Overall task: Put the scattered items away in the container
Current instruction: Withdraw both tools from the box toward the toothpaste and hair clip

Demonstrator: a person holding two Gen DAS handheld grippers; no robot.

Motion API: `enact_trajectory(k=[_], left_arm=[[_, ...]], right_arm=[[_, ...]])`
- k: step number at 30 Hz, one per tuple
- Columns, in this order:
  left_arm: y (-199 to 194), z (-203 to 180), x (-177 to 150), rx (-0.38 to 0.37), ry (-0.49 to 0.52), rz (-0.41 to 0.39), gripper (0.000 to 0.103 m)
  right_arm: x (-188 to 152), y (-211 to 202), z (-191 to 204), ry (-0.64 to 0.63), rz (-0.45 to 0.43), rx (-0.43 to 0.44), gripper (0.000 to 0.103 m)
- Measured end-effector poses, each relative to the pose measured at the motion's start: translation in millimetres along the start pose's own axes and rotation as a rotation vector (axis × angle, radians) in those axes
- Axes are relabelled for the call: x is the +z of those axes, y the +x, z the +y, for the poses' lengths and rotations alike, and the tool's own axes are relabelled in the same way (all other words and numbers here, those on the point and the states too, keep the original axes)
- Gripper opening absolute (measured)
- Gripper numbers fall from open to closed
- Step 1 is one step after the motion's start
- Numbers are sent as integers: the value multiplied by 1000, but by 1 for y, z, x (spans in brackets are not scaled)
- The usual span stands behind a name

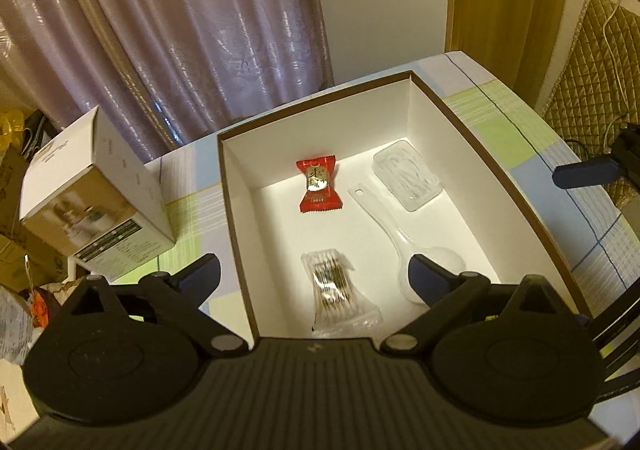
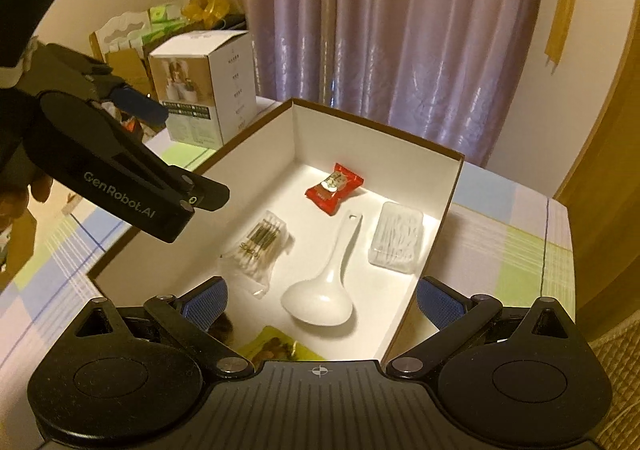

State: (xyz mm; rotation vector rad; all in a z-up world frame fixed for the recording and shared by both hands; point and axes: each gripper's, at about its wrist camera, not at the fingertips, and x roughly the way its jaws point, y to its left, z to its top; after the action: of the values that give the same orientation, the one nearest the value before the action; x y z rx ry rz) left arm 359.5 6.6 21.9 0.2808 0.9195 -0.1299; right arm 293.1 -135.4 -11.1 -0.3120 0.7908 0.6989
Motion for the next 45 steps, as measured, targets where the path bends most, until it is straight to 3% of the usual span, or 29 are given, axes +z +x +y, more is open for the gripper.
enact_trajectory(k=[9, 34, 45], left_arm=[[-42, -5, -16, 35, -33, -69, 99], [-106, -28, -72, 71, -46, -130, 99], [-114, -27, -109, 52, -79, -138, 99]], right_arm=[[-11, -27, 8, 83, -34, 2, 103], [-46, -82, 9, 277, -109, 68, 103], [-76, -97, 21, 183, -132, 67, 103]])
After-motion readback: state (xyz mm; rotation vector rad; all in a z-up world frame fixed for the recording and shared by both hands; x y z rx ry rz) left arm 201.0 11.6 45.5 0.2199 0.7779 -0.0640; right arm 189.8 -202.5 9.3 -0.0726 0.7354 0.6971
